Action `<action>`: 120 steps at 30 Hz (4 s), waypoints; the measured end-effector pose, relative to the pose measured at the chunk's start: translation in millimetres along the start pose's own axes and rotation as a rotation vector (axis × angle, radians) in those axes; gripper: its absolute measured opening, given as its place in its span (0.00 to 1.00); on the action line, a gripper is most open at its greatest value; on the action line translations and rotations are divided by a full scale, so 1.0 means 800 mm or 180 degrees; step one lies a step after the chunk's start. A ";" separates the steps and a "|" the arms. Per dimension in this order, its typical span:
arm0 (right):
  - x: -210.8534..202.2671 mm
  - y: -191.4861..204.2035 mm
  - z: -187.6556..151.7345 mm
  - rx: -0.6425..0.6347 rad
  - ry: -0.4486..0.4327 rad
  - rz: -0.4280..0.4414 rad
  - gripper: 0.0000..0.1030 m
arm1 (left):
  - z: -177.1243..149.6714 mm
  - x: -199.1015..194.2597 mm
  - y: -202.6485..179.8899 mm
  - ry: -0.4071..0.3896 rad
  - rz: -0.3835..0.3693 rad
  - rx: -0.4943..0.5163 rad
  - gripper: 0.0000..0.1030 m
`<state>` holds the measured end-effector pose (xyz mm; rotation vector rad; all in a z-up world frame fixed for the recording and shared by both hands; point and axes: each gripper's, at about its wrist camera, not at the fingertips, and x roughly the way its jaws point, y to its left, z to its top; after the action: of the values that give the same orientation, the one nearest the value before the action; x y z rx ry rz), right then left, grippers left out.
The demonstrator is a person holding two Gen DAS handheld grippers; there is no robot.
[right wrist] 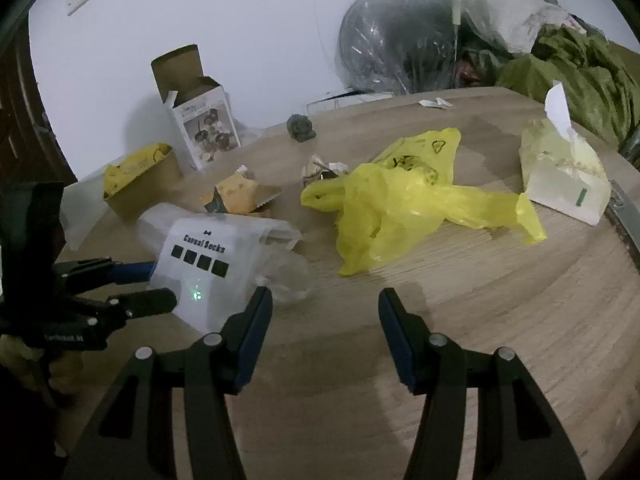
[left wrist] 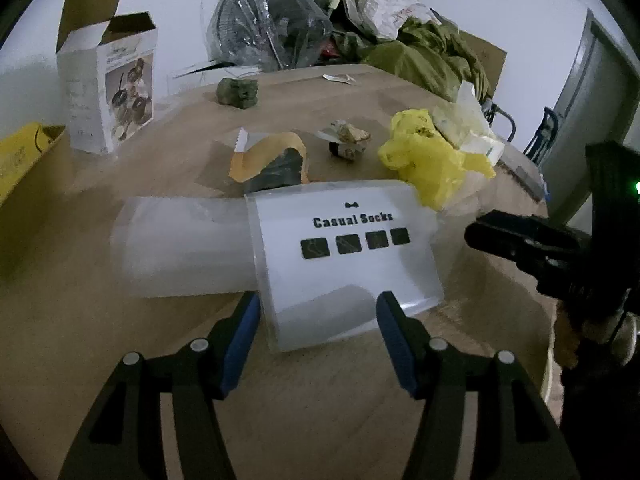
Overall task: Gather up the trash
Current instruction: 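Close the left tool on the white 'Casual Socks' bag, then lift the socks bag off the table with the left tool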
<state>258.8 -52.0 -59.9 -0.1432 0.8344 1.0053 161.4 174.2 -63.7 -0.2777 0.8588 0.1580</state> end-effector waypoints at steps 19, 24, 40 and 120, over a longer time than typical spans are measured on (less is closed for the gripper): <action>0.020 0.003 0.014 0.0072 -0.0051 0.0058 0.27 | 0.002 0.005 -0.018 -0.0057 -0.0013 0.0296 0.04; 0.013 -0.007 0.014 0.0164 -0.0157 -0.0013 0.15 | 0.002 0.000 -0.025 -0.0094 -0.0068 0.0390 0.01; -0.029 -0.010 0.006 0.0203 -0.0375 -0.0038 0.12 | 0.010 -0.074 -0.042 -0.0662 0.0065 0.0466 0.00; -0.307 -0.037 -0.183 0.0572 -0.1114 -0.0772 0.12 | -0.052 -0.205 -0.242 -0.1409 -0.0582 0.1212 0.00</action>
<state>137.2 -306.1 -2.5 0.0831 0.5667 0.6966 73.3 -27.2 70.3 0.0396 0.4071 -0.1139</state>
